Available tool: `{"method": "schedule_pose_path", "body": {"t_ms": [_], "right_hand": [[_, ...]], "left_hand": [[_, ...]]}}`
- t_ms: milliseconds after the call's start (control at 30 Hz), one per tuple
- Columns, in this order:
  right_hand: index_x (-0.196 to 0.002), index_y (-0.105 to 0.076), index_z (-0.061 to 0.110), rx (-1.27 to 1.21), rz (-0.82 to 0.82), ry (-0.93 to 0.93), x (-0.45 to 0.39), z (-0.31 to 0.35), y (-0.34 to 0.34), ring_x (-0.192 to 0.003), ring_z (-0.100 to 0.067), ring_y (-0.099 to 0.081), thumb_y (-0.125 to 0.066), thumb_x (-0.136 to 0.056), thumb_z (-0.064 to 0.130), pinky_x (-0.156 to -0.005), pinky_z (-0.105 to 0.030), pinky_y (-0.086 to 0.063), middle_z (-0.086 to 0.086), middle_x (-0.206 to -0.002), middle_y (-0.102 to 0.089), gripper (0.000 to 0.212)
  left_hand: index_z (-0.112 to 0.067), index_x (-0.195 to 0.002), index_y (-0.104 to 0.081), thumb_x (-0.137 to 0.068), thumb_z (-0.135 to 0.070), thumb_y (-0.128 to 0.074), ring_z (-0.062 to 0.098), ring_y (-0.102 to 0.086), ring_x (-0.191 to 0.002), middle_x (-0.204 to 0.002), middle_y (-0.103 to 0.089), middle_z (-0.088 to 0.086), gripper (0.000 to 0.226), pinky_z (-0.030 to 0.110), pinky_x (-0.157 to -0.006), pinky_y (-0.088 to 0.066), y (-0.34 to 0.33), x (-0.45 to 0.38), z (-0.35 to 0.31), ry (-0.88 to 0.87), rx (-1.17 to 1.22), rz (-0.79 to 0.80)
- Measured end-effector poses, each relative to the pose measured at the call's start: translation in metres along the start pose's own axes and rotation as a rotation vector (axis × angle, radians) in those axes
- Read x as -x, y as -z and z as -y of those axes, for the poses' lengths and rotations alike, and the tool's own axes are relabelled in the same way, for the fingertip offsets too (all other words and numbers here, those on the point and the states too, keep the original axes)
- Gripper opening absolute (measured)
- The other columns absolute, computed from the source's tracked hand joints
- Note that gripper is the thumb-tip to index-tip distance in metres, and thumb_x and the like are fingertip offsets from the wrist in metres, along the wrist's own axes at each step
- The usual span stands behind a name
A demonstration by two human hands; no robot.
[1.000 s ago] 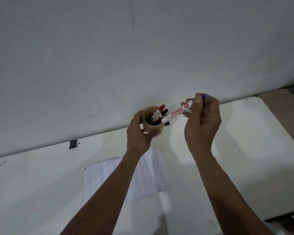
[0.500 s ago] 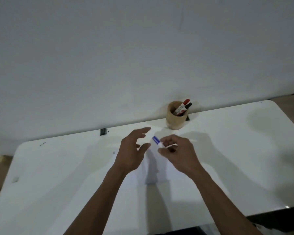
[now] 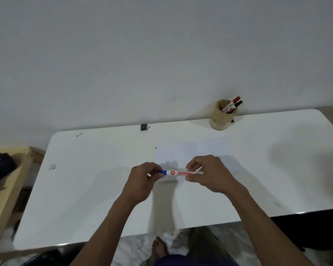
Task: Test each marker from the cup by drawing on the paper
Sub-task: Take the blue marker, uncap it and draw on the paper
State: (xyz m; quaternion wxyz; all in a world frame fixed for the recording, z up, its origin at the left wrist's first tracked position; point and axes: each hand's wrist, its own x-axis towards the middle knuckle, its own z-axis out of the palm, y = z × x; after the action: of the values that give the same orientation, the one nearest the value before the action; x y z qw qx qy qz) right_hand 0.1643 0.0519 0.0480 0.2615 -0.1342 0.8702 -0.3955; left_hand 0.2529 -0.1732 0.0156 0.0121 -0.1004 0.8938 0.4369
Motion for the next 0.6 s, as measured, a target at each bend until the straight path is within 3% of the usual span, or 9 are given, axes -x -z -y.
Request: {"method": "schedule_pose_path", "body": {"t_ms": [233,333,433,500,600], "right_hand": [[-0.100,-0.073,0.004,-0.740,-0.257,-0.092,0.008,0.018,-0.023,-0.069,-0.020,-0.074,-0.087,-0.078,0.005,-0.064,-0.030,-0.059,-0.011,-0.080,-0.077,0.026],[-0.102,-0.072,0.005,-0.995,-0.252,-0.160,0.003,0.025,-0.038,-0.071,-0.019,-0.068,-0.083,-0.082,0.006,-0.068,-0.027,-0.058,-0.010,-0.085,-0.072,0.023],[-0.103,-0.073,0.005,-0.901,-0.199,-0.138,-0.005,0.028,-0.052,-0.073,-0.019,-0.070,-0.080,-0.088,0.015,-0.070,-0.030,-0.059,-0.014,-0.087,-0.076,0.019],[-0.103,-0.072,0.003,-0.823,-0.170,-0.104,-0.012,0.027,-0.059,-0.074,-0.020,-0.073,-0.076,-0.092,0.020,-0.071,-0.030,-0.059,-0.019,-0.091,-0.077,0.021],[-0.097,-0.072,0.003,-0.785,-0.154,-0.083,-0.025,0.025,-0.060,-0.071,-0.019,-0.071,-0.071,-0.096,0.017,-0.071,-0.030,-0.058,-0.009,-0.080,-0.076,0.014]], "left_hand": [[-0.019,-0.094,-0.072,-0.086,-0.016,-0.074,0.013,-0.061,-0.081,-0.088,-0.071,-0.005,0.009,0.026,-0.068,-0.053,0.003,0.012,-0.004,-0.032,0.076,-0.065],[-0.017,-0.091,-0.072,-0.087,-0.018,-0.074,0.014,-0.059,-0.077,-0.084,-0.070,-0.003,0.005,0.033,-0.067,-0.052,-0.002,0.010,-0.004,-0.030,0.095,-0.103],[-0.015,-0.096,-0.073,-0.090,-0.018,-0.070,0.014,-0.060,-0.078,-0.089,-0.072,-0.002,0.007,0.034,-0.068,-0.053,-0.007,0.007,-0.005,-0.044,0.090,-0.117],[-0.015,-0.098,-0.074,-0.092,-0.018,-0.068,0.010,-0.062,-0.077,-0.091,-0.073,-0.002,0.009,0.026,-0.067,-0.053,-0.008,0.003,-0.006,-0.030,0.074,-0.115],[-0.016,-0.096,-0.075,-0.094,-0.020,-0.066,0.001,-0.060,-0.070,-0.085,-0.071,-0.006,0.011,0.012,-0.063,-0.045,-0.006,-0.004,-0.004,0.040,0.094,-0.087]]}}
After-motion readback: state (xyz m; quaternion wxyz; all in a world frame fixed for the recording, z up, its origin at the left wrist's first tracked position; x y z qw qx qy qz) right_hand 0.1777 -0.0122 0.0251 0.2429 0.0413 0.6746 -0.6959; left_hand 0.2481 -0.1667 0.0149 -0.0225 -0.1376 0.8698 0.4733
